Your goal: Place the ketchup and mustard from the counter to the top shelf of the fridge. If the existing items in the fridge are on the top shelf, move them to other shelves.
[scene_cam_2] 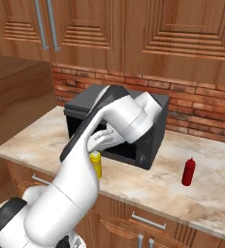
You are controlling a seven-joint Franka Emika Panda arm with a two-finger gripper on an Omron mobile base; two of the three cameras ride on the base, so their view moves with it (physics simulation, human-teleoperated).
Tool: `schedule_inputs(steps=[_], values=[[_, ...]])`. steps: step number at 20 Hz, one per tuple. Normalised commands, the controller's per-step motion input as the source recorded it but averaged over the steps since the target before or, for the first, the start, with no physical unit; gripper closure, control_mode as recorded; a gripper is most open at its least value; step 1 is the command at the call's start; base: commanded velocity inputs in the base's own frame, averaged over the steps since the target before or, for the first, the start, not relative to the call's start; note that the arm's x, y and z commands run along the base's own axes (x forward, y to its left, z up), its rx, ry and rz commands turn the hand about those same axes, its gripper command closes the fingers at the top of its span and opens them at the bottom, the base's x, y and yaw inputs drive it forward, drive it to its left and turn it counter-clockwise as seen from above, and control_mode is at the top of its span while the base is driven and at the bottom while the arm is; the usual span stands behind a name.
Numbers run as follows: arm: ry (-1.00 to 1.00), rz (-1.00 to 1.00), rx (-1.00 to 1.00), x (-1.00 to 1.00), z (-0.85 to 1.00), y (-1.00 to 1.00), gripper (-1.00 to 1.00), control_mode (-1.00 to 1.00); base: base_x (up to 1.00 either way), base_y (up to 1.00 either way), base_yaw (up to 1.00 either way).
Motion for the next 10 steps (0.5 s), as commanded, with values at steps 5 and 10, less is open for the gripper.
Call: schedule_inputs(steps=[5,10], values=[[-0.27,0.1,0.25,0.19,-0.49,0.0,-1.0,-1.0,0.0,0.0,0.0],[-0.17,0.1,0.31,0.19,-0.28,-0.08,-1.0,-1.0,0.0,0.0,0.0]])
